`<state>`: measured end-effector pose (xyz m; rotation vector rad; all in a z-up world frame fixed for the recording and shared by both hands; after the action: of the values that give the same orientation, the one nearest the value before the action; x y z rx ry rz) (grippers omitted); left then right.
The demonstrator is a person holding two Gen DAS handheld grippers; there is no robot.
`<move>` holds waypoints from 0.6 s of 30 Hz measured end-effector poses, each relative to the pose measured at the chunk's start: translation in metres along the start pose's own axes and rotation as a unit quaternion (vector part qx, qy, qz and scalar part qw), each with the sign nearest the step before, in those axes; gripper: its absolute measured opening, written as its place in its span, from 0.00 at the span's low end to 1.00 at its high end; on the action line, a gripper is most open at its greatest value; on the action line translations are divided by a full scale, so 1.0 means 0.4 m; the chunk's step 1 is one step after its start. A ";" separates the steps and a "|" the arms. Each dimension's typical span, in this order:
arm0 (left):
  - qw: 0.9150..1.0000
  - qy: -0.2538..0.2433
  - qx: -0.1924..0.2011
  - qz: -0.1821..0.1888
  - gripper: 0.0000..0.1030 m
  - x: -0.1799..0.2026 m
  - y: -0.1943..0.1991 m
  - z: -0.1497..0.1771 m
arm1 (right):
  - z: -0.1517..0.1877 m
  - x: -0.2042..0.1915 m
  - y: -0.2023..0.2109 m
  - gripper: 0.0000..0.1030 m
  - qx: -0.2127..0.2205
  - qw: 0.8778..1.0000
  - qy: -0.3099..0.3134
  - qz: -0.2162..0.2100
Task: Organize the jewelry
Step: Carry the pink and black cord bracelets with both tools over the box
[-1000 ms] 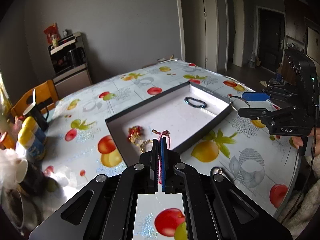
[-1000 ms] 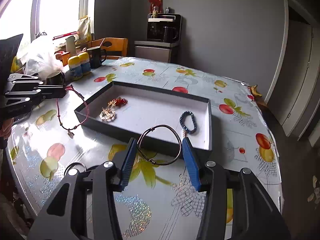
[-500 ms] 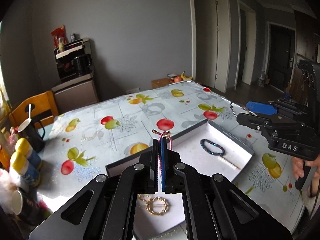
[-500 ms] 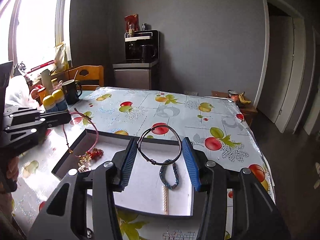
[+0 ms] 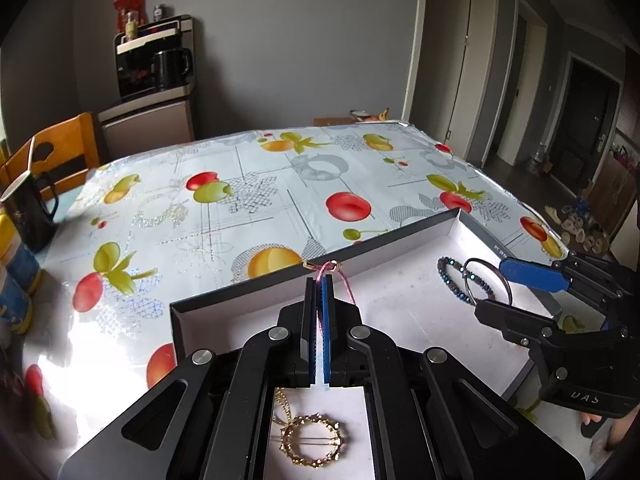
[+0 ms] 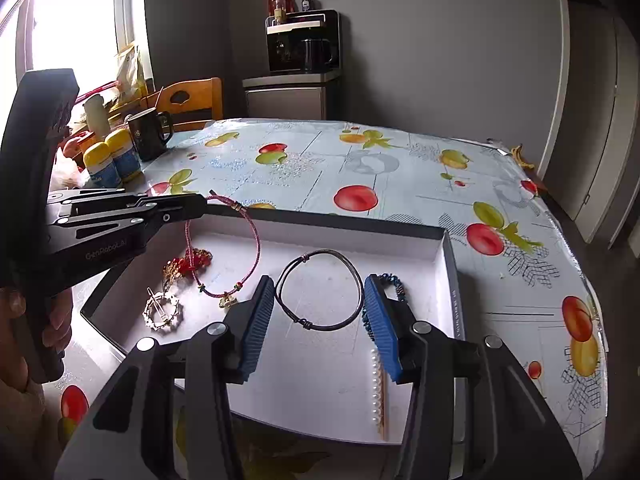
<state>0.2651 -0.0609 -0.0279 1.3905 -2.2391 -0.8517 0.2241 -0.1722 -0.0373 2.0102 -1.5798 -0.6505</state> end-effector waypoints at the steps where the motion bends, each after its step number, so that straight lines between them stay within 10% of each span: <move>1: 1.000 -0.004 0.000 -0.004 0.02 -0.001 -0.002 0.004 | 0.005 -0.006 -0.008 0.45 -0.005 1.000 0.000 -0.003; 18: 0.999 -0.022 -0.024 -0.030 0.02 0.004 -0.048 0.037 | 0.057 -0.026 -0.041 0.45 -0.050 0.998 0.027 -0.008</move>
<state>0.2688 -0.0642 -0.0516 1.4369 -2.2039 -0.9598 0.2192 -0.1608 -0.0646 1.9533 -1.4731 -0.6624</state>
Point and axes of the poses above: each gripper's, at about its wrist camera, not at the fingertips, and y roughly against the way its jaws point, x to its right, z to its underside, the point moved 7 cm from there along -y, roughly the way its jaws point, and after that the axes turned 3 degrees about -y, right-handed, at the moved point
